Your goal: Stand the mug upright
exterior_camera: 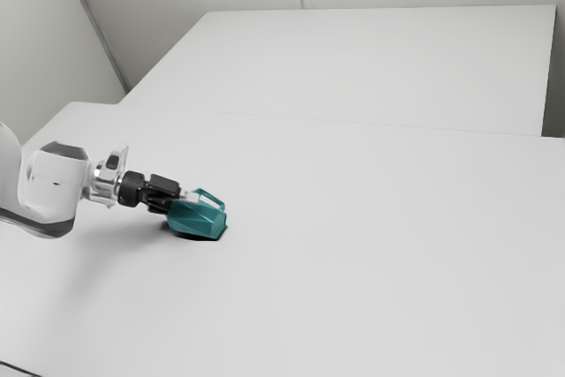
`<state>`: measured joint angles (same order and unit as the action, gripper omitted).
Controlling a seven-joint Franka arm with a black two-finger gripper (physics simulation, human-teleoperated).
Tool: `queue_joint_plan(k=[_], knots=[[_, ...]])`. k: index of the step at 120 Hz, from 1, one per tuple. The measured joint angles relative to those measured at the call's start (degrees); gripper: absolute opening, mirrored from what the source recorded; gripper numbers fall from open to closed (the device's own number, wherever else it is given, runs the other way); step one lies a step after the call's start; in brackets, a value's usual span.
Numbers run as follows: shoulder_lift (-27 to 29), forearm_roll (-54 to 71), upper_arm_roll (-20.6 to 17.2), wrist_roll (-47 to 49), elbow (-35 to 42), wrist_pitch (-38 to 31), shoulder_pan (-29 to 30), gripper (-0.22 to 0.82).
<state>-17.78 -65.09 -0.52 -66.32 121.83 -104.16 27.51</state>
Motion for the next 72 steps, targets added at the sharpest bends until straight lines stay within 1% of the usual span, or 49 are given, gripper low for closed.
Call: queue_joint_plan(k=[14, 27, 40, 53, 72], knots=[[0.09, -0.08, 0.07, -0.40, 0.01, -0.05, 0.07, 0.04], [0.20, -0.11, 0.02, -0.69, 0.03, -0.13, 0.04, -0.06], [0.69, -0.08, -0.01, -0.91, 0.13, -0.41, 0.00, -0.11], [1.67, -0.03, -0.02, -1.05, 0.24, -0.64, 0.00, -0.14], [5.40, 0.34, 0.02, -1.12, 0.52, -0.91, -1.03, -0.16]])
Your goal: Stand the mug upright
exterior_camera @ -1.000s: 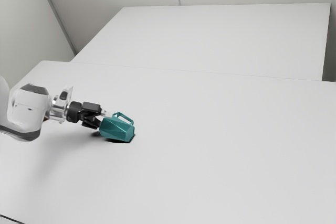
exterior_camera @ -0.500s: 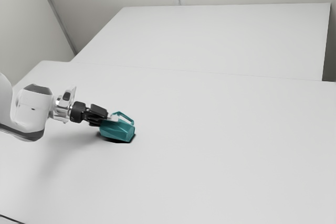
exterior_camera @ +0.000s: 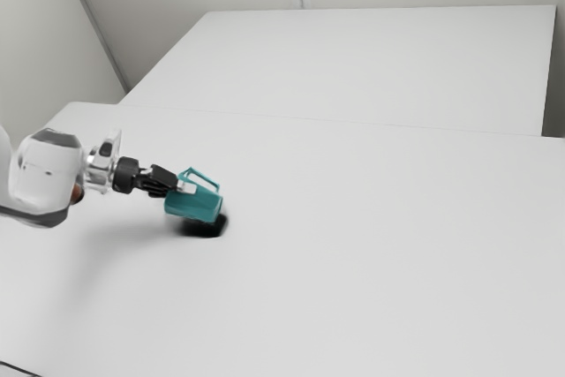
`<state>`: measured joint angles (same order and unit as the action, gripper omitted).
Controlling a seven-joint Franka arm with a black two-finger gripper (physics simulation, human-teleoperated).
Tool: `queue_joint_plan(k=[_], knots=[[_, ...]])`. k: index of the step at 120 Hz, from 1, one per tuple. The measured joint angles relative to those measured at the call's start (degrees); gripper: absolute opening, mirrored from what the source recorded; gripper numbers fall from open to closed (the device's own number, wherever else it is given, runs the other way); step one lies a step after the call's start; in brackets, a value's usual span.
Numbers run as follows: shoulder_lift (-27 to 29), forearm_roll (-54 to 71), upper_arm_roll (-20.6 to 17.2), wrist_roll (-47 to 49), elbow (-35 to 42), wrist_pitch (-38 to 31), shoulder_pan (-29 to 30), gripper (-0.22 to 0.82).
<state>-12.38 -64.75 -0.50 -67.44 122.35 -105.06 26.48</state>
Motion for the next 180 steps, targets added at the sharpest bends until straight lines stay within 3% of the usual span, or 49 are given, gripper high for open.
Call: queue_joint_plan(k=[37, 65, 103, 117, 158, 180], knots=[[4.56, 15.01, -0.49, 4.03, -3.72, -1.53, -5.05, -0.17], [7.57, 36.01, -1.60, 13.06, -8.03, -3.63, -10.80, -0.17], [14.26, 54.72, -1.46, 27.98, -4.92, -5.60, -20.64, -0.17], [17.84, 58.21, -1.54, 33.05, -1.42, -6.45, -21.55, -0.17], [21.90, 61.76, -1.62, 44.27, 8.92, -21.28, -22.81, -0.17], [22.43, 65.67, -1.72, 49.83, 10.66, -28.43, -24.30, -0.17]])
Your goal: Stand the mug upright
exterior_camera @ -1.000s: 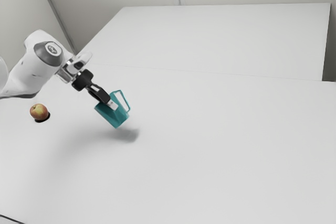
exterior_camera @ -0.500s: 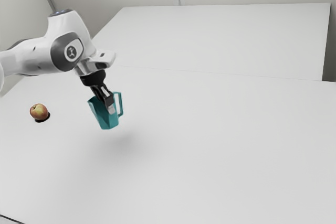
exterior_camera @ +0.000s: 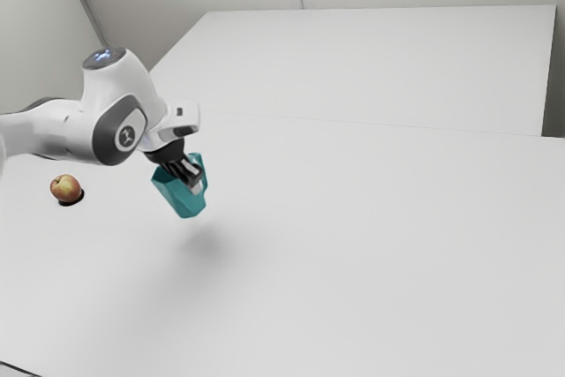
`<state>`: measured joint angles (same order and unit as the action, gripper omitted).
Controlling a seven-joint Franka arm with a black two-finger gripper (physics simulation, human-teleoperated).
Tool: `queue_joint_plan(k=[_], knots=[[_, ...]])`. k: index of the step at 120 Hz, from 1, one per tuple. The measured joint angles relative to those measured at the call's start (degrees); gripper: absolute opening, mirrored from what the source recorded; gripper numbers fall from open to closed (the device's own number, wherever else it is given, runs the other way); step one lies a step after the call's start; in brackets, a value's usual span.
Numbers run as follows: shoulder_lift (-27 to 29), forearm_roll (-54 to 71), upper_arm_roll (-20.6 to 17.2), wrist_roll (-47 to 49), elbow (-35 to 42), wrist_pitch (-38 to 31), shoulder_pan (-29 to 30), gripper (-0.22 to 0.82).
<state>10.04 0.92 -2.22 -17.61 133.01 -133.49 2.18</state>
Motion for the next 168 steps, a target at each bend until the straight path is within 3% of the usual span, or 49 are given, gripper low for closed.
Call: queue_joint_plan(k=[79, 168], knots=[[1.80, 3.77, -0.52, 16.32, 7.20, -5.11, -1.95, -0.17], [-2.93, 3.75, -0.62, 24.06, 7.72, -6.16, -2.06, -0.17]])
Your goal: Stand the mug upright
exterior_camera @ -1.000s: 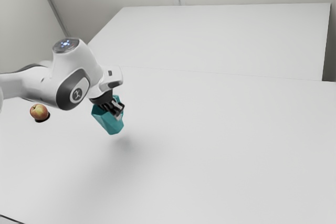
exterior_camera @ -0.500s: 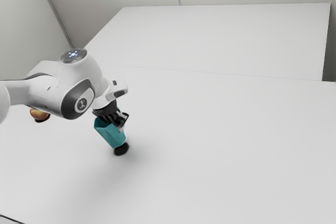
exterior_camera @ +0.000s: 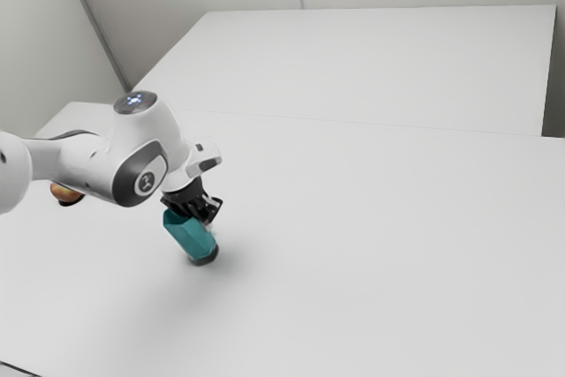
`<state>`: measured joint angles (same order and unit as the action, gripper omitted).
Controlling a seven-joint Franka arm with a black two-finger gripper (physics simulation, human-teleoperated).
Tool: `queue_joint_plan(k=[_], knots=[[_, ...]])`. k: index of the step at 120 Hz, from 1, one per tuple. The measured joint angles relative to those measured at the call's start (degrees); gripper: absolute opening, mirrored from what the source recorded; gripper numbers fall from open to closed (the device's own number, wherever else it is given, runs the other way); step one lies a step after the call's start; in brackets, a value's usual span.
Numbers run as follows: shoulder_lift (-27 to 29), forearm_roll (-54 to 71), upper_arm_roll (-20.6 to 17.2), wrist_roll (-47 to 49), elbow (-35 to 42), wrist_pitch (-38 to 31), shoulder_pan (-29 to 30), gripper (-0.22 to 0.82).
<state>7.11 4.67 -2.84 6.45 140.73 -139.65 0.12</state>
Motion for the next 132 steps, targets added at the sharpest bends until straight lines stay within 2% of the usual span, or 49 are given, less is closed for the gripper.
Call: queue_joint_plan(k=[73, 78, 93, 103, 116, 132], knots=[[-2.69, -0.14, -0.01, 1.93, 0.00, -0.58, -0.08, -0.16], [-2.61, -0.35, 0.00, 1.87, 0.00, -0.58, -0.10, -0.11], [-1.83, -1.06, 0.02, 1.59, 0.00, -0.56, -0.21, 0.17], [-1.19, -1.28, 0.03, 1.44, -0.02, -0.55, -0.21, 0.30], [-0.19, -1.41, 0.03, 1.26, -0.16, -0.54, -0.21, 0.42], [1.24, -1.47, 0.03, 1.02, -0.44, -0.38, -0.21, 0.50]])
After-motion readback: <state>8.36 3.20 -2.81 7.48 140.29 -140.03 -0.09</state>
